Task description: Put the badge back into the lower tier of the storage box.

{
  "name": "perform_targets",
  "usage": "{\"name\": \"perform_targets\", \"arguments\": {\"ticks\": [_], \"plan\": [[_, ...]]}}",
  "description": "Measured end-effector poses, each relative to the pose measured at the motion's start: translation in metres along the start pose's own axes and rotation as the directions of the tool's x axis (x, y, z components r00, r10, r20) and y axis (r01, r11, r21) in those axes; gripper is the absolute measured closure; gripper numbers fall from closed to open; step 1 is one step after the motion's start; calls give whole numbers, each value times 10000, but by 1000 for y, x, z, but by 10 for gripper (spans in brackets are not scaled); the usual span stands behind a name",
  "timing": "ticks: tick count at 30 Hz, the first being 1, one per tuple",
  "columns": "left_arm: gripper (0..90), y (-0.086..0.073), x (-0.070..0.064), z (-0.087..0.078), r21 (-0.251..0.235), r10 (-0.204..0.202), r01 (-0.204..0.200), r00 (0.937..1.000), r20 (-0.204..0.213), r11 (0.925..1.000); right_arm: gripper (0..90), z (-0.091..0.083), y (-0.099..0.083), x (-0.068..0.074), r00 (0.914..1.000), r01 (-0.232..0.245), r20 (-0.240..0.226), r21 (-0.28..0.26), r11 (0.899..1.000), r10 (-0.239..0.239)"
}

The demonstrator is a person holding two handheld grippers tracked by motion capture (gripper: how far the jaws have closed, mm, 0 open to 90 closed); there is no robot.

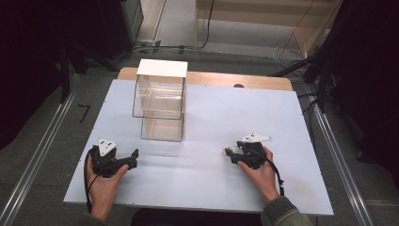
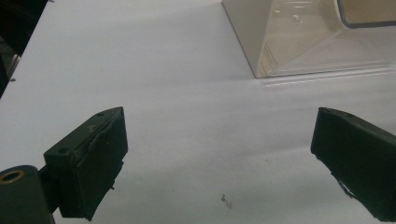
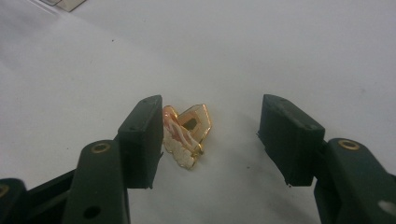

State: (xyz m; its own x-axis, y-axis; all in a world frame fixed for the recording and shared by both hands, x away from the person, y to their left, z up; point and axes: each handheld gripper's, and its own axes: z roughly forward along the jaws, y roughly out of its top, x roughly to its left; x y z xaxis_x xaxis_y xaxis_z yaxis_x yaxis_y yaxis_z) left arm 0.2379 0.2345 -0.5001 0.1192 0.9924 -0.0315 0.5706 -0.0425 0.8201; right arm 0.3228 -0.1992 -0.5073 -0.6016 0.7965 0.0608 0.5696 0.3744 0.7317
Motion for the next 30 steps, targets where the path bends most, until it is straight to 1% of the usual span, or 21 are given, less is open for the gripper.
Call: {"name": "perform_targets", "arguments": {"ticks": [10,18,21,25,30], "plan": [[45,0,0,0,-15,-23,23,10000,3,10000,464,4,1,4,9998,150,-113,116,9998,-149],[45,0,0,0,-13,-3,3,10000,19,10000,593,4,1,7,9984,341,-465,137,9993,-335],[45,0,0,0,-26,2,-2,10000,19,10000,615,4,1,8,9980,442,-461,159,9989,-434],[45,0,0,0,-26,0,0,10000,11,10000,690,0,2,8,9977,525,-424,3,9986,-524],[45,-1,0,0,-35,-8,8,10000,17,10000,741,-4,2,8,9969,571,-541,-79,9983,-574]]}}
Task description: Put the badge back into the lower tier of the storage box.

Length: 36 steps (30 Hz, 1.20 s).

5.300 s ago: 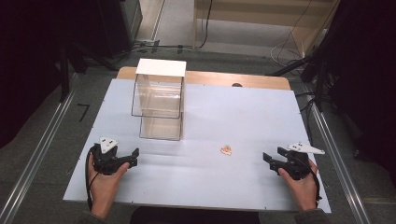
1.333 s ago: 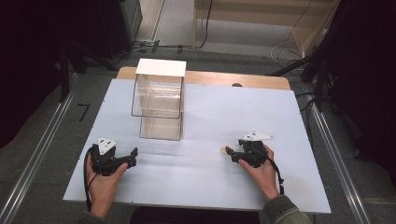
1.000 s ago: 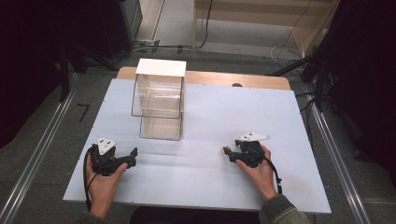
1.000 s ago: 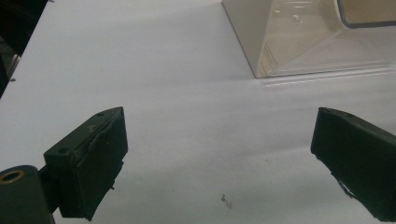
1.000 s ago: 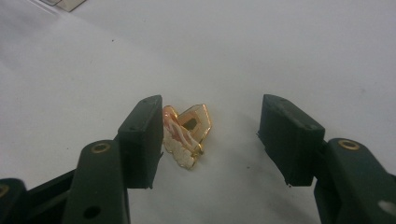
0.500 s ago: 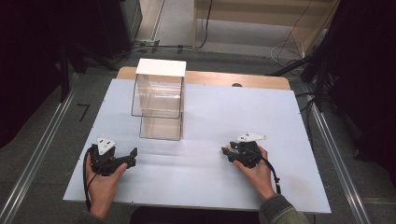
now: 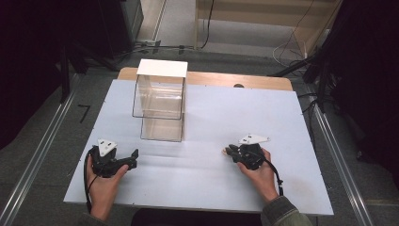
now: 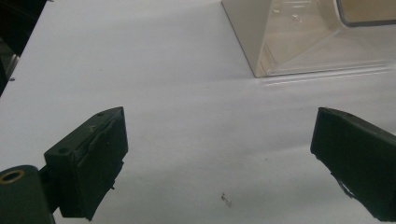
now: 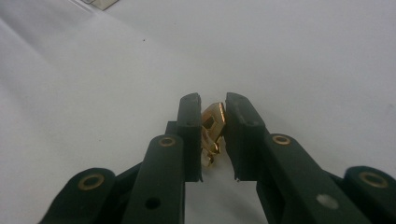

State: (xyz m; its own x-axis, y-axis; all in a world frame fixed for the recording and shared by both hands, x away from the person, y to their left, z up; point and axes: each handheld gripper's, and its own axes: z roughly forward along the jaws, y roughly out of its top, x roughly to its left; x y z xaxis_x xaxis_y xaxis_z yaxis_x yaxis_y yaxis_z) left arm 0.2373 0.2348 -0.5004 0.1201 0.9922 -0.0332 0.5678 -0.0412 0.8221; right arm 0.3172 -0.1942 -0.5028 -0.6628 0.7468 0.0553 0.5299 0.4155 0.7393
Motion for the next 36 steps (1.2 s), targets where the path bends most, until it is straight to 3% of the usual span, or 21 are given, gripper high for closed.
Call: {"name": "perform_targets", "arguments": {"ticks": [17,36], "plan": [[46,0,0,0,-2,-29,29,10000,17,10000,862,-8,0,6,9970,248,-733,-31,9997,-250],[46,0,1,-1,-12,-34,34,10000,23,10000,867,-14,4,7,9948,86,-1015,-342,9994,-121]]}}
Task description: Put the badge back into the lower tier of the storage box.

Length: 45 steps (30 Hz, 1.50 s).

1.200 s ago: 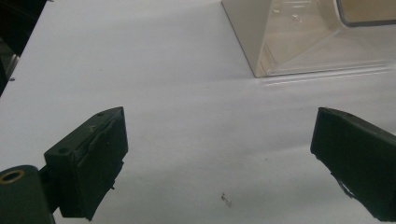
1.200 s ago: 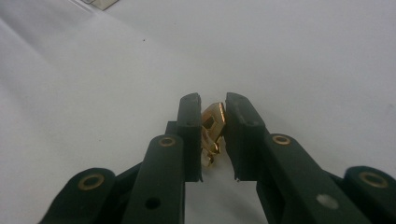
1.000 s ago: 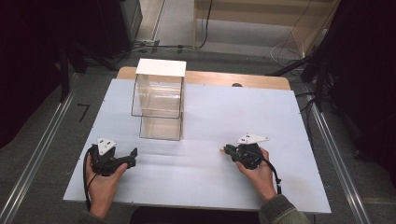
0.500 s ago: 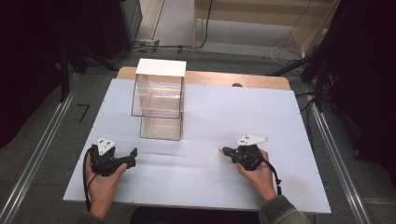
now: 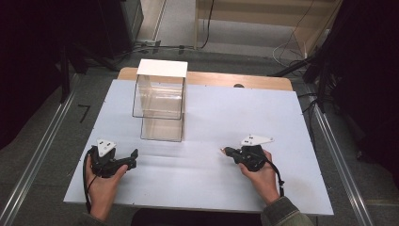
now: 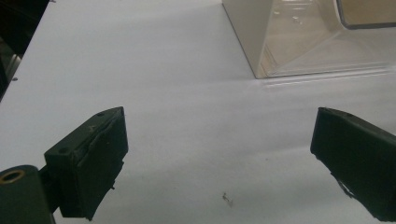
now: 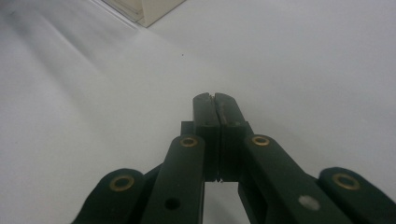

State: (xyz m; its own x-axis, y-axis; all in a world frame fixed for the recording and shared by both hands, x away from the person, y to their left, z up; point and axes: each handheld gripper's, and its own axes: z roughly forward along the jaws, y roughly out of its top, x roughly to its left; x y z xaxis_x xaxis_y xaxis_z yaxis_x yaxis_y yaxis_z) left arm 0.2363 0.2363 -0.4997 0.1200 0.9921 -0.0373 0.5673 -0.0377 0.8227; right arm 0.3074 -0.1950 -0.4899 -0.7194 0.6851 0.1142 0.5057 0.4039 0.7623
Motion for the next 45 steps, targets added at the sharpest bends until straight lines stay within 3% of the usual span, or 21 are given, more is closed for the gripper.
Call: {"name": "perform_targets", "arguments": {"ticks": [17,45], "plan": [[46,0,-2,1,-16,-27,27,10000,33,10000,866,-9,12,14,9996,60,-279,-428,9991,-72],[47,0,-1,-1,-50,-14,15,10000,84,10000,866,-3,23,30,9984,250,-498,-532,9983,-277]]}}
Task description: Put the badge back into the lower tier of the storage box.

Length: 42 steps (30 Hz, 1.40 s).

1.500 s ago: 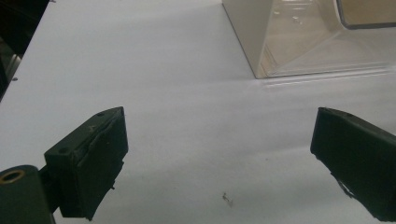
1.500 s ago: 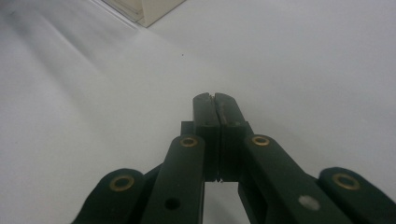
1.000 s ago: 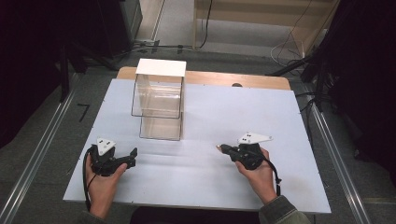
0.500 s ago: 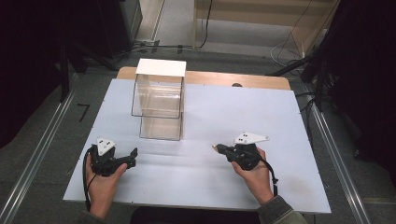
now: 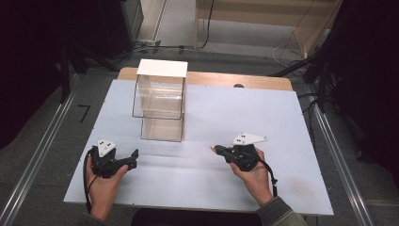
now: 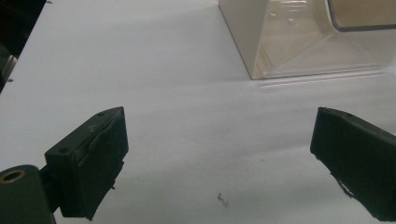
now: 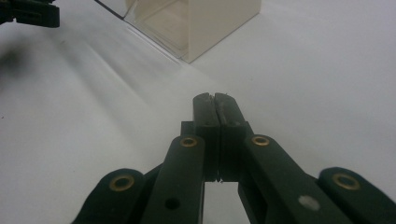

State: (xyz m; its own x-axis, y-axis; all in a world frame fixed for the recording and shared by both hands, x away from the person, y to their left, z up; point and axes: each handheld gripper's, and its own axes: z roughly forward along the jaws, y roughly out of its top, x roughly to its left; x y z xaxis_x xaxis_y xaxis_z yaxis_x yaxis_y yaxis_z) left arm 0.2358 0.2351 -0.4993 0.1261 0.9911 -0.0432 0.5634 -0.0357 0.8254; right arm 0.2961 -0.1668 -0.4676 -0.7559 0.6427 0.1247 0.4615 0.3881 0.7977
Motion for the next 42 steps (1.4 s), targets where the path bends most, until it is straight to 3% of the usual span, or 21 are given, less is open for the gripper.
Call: {"name": "perform_targets", "arguments": {"ticks": [42], "plan": [[48,0,0,-1,-28,-68,69,10000,18,10000,866,16,21,19,9980,312,-538,-226,9993,-324]]}}
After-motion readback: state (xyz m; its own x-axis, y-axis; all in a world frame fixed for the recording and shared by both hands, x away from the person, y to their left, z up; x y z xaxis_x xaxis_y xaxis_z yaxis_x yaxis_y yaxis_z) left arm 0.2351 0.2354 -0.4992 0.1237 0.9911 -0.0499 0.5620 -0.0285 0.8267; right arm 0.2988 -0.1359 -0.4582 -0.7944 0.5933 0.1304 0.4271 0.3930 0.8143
